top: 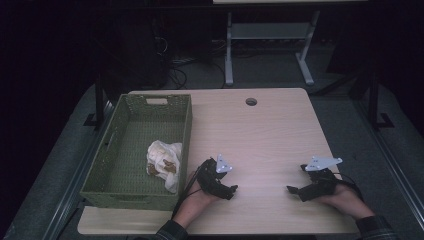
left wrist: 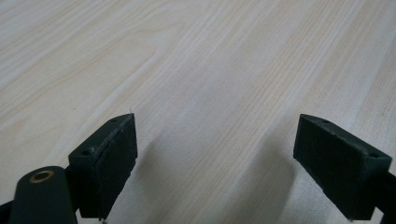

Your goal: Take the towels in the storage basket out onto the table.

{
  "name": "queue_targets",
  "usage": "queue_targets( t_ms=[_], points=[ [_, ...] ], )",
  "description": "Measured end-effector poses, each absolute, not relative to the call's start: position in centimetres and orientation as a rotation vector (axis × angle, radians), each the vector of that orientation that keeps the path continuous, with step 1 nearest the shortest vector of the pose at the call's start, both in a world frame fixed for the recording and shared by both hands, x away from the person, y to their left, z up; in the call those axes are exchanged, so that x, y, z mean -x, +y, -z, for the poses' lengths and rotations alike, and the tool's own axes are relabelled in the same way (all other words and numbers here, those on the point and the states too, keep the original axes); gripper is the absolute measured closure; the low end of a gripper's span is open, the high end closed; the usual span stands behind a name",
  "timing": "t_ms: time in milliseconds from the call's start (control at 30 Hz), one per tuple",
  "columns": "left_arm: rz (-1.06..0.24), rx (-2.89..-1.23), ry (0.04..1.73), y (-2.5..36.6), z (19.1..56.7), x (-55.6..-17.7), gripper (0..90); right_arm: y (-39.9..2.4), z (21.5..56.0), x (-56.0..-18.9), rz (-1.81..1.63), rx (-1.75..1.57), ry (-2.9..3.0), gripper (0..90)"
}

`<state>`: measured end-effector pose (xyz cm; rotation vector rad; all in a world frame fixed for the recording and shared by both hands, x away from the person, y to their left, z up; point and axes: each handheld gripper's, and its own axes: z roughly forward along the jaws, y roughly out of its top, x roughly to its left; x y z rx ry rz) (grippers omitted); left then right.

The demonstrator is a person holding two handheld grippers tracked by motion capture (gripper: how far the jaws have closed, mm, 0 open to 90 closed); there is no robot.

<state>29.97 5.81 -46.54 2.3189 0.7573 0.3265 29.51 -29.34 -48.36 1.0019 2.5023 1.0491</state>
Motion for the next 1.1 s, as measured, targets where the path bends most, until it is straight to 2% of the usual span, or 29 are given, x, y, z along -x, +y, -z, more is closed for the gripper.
queue_targets(
  t_ms=[1100],
  points=[
    [-0.314,-2.280,0.775,6.0,44.1,-30.1,13.4,-29.3,48.4,-29.5,-1.050,-0.999,2.504,1.1]
  ],
)
